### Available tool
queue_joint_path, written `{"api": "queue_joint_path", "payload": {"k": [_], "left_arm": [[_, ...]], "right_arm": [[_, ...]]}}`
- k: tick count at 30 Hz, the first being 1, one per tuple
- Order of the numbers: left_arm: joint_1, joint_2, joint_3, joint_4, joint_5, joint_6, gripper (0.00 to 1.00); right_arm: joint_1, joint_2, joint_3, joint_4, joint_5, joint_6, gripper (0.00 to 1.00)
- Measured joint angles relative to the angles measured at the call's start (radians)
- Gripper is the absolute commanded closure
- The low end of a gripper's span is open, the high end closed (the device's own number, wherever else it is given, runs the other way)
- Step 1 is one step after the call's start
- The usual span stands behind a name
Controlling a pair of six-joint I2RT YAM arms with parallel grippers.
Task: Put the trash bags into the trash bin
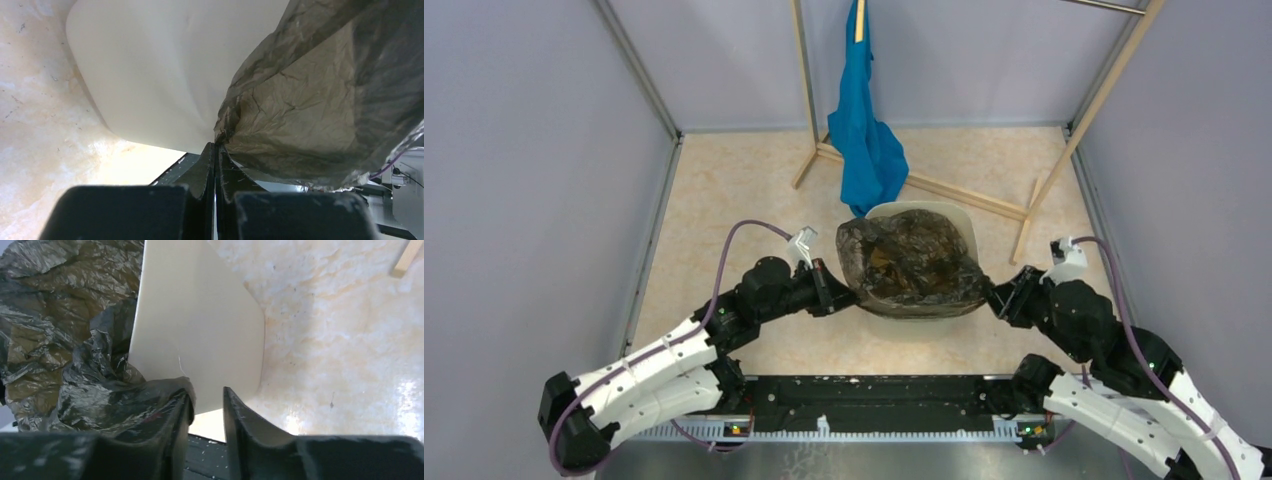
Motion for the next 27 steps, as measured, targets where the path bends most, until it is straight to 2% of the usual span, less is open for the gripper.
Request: {"api": "queue_joint_path", "payload": {"k": [3,6,8,10,13,17,23,27], "left_arm": [[0.000,0.027,-0.005,0.024,-0.001,0.000,1.00],[0.000,0.029,-0.019,0.040,-0.001,-0.001,1.00],[0.000,0.028,-0.027,0.048,-0.002,-0.002,1.00],[0.000,0.028,-0.032,0.052,-0.004,-0.003,1.00],[0.000,0.021,-0.032,0.051,-0.007,-0.003,1.00],[0.000,0.011,-0.033,0.051,-0.013,-0.007,1.00],[0.000,0.008,-0.035,0.051,-0.021,-0.020,1.00],[0.000,0.008,-0.035,0.048,-0.023,-0.023,1.00]], "right_arm": [[0.000,0.005,0.030,-0.008,0.016,-0.058,0.44],[0.000,0.016,0.132,-0.041,0.012,-0.150,0.24],[0.000,0.020,0.221,-0.054,-0.001,-0.224,0.15],[0.000,0.030,0.312,-0.056,-0.037,-0.313,0.10],[0.000,0.092,0.436,-0.059,-0.116,-0.456,0.10],[0.000,0.315,0.554,-0.046,-0.246,-0.626,0.10],[0.000,0.685,0.551,0.029,-0.338,-0.731,0.18],[0.006,0.748,0.505,0.079,-0.365,-0.734,0.24]]}}
